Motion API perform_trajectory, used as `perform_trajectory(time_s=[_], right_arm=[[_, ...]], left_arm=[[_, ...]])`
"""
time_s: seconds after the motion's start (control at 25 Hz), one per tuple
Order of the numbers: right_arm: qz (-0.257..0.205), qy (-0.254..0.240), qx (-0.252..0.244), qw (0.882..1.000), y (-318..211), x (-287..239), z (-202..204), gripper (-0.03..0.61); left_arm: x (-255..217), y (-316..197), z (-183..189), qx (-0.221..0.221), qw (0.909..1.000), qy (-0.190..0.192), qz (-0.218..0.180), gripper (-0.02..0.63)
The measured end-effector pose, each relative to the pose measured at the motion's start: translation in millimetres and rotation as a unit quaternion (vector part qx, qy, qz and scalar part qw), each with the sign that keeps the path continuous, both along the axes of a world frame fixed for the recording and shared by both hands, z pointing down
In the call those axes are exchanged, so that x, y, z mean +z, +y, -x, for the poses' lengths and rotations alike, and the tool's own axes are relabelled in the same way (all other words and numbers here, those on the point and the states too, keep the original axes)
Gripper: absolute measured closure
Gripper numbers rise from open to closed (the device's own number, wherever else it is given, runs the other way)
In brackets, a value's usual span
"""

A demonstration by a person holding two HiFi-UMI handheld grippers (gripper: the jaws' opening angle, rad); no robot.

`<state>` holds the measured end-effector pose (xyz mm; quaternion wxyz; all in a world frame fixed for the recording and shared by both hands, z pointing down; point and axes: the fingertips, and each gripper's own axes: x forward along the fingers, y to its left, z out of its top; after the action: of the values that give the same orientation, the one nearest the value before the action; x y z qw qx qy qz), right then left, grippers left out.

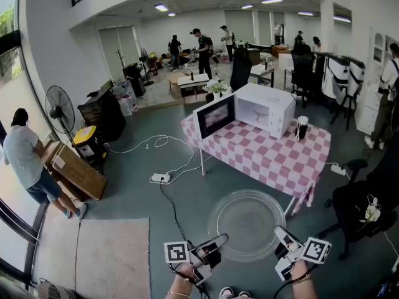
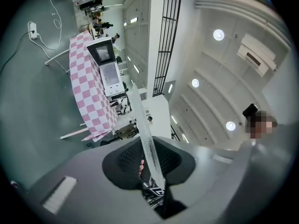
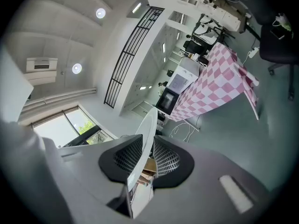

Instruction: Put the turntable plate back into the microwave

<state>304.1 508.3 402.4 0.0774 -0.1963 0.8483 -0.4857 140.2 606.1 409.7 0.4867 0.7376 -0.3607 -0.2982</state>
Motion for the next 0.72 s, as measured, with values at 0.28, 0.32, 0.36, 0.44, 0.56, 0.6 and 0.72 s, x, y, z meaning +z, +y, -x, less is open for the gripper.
perform_trajectory(time_s=[0.28,0.32,0.36,0.44,0.56,0.6,0.72], right_arm=[[0.011,0.022,0.016,1.0,-5,6,12,0.5],[-0.004,0.008,0.007,1.0,-6,0,19,0.5],[-0.02,-0.004,-0.002,1.0,-8,-6,25,0.5],[-0.026,-0.003,-0.001,1.0,-9,-7,30,0.5],[0.026,0.031,0.037,0.998,-10,11,25,0.5],[0.033,0.034,0.042,0.998,-10,13,26,0.5],[0.039,0.046,0.053,0.997,-15,18,28,0.5]], left_arm=[[-5,-7,18,0.007,0.9999,-0.009,-0.013,0.563],[-6,-8,21,0.007,0.9998,-0.009,-0.014,0.563],[-7,-9,24,0.008,0.9998,-0.006,-0.015,0.563],[-9,-11,29,0.01,0.9998,0.004,-0.016,0.566],[-6,-13,37,0.013,0.9997,0.011,-0.019,0.569],[-5,-14,40,0.015,0.9996,0.009,-0.021,0.569],[-3,-21,45,0.023,0.9995,0.003,-0.023,0.569]])
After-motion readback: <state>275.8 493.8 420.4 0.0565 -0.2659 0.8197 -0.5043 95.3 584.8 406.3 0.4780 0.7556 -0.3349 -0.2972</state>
